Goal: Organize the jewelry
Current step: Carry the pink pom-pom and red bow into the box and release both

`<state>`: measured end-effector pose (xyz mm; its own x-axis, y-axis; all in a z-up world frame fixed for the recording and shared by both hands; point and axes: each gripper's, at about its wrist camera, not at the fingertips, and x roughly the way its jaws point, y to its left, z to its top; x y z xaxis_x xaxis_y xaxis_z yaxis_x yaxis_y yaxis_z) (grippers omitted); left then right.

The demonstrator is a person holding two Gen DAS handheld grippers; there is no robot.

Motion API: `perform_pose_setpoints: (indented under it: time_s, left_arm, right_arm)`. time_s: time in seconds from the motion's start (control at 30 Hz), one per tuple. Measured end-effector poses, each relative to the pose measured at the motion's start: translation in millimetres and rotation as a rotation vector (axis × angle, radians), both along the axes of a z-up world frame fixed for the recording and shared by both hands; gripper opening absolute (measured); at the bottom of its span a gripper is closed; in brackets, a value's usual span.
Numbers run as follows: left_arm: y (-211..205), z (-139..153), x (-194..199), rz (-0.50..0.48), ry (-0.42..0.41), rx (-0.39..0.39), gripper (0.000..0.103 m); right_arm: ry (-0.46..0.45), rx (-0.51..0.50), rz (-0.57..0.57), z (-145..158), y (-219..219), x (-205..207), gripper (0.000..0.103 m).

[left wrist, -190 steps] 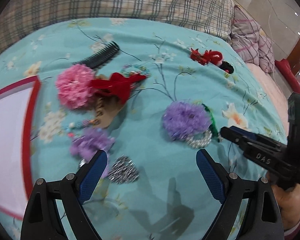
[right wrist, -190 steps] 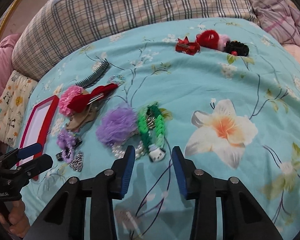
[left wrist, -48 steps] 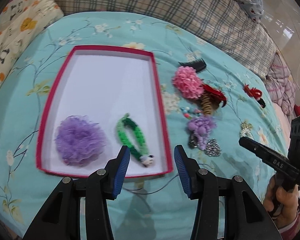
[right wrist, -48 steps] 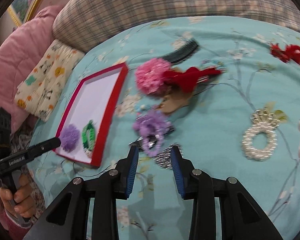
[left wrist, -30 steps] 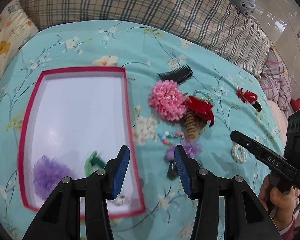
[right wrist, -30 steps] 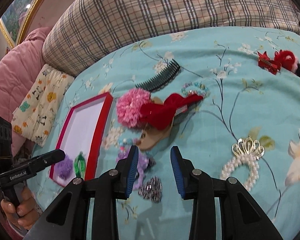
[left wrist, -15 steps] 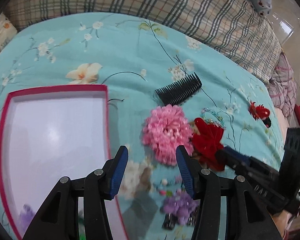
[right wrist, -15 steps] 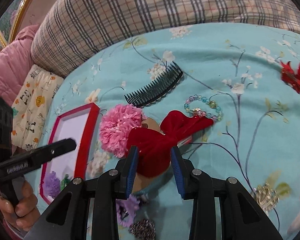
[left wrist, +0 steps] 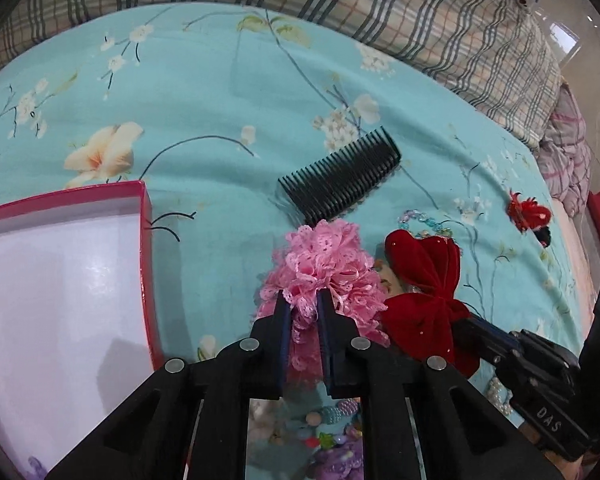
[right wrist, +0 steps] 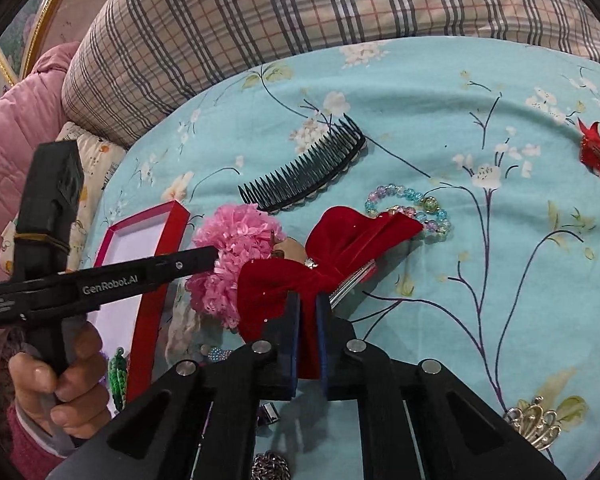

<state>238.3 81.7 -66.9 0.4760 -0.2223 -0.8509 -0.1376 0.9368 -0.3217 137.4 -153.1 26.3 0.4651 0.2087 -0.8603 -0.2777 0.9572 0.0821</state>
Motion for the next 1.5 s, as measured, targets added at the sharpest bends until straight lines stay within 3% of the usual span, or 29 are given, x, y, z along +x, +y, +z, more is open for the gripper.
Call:
perform_pose_setpoints:
  time_s: [0.47, 0.77, 1.23, 1.5]
  left_arm:
    - [46.8, 59.3, -84.0, 0.084, -0.138, -0.025, 0.007]
    - [86.2, 88.2, -153.3, 0.167, -0.18, -0.025, 0.007]
    - [136.4, 97.5, -209.9, 0.284, -0.189, -0.016, 0.007]
    - [174.7, 72.3, -203.4, 0.376, -0.156, -0.056, 0.007]
  right_arm:
    - [-0.09, 0.034, 0.056, 38.9, 28.7, -13.8, 0.004]
    - [-0.087, 0.055, 0.125, 37.3, 71.3, -25.3, 0.004]
    - [-0.043, 0.081, 0.237, 20.2, 127.5, -42.1, 0.004]
    - [-0.006, 0.08, 0.322, -9.1, 177.6, -41.3, 0.004]
